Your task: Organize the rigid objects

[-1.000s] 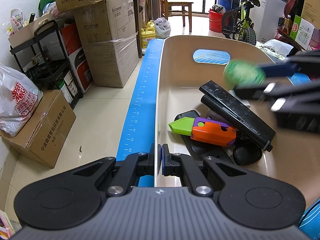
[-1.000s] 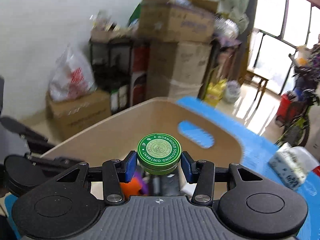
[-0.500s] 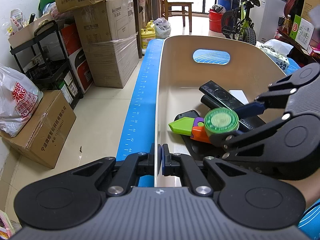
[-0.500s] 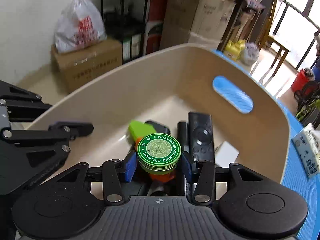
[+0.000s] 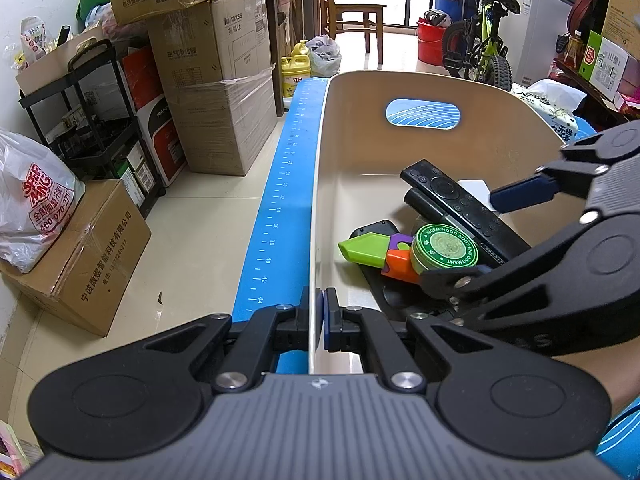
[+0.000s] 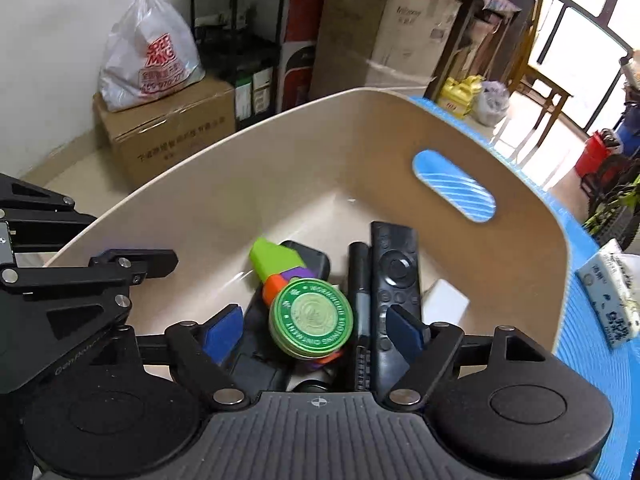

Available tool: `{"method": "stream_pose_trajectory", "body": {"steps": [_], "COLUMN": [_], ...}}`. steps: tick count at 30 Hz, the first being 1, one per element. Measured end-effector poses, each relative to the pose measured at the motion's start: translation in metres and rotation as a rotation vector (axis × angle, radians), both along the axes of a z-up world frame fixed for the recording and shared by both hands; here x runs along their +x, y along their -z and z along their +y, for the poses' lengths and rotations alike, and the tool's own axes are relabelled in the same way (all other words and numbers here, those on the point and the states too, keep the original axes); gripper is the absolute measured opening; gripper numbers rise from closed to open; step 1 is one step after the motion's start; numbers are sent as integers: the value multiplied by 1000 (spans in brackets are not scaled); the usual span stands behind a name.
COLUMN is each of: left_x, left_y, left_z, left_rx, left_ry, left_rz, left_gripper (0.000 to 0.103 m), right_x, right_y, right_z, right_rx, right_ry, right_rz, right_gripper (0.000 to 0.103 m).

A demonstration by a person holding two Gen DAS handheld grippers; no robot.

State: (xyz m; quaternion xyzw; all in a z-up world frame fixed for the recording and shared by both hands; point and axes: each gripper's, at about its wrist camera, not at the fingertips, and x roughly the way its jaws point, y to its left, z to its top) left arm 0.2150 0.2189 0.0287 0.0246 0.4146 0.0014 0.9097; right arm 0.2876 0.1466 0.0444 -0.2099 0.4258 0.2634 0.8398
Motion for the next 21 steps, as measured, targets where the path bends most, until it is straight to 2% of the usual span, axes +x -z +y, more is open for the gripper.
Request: {"method": "stream_pose_trajectory", "body": {"steps": [6, 10, 13, 15, 17, 21], "left_x": [1, 2, 1, -1, -3, -9], "left_y": [0, 1, 0, -3, -8, -19], "left_z": [1, 1, -2, -1, 1, 0], "left_rx": [-1, -3, 13, 31, 25, 33], "left_ry": [-1, -5, -21, -41, -54, -72], "left_rz": [0, 1, -13, -34, -59, -108], "left_gripper": [5, 5, 13, 33, 47, 63], "right_x": [-13, -25, -35, -41, -45, -53], "right_y": [-15, -32, -44, -51, -56, -59], "right_z": [-17, -40, -60, -74, -89, -113], "right_rx": [50, 122, 170, 201, 236, 272], "right_ry": [40, 87, 130, 161, 199, 258], "right_rz": [-63, -117, -167, -188, -194, -200], "right_gripper": [90, 95, 96, 98, 99, 101]}}
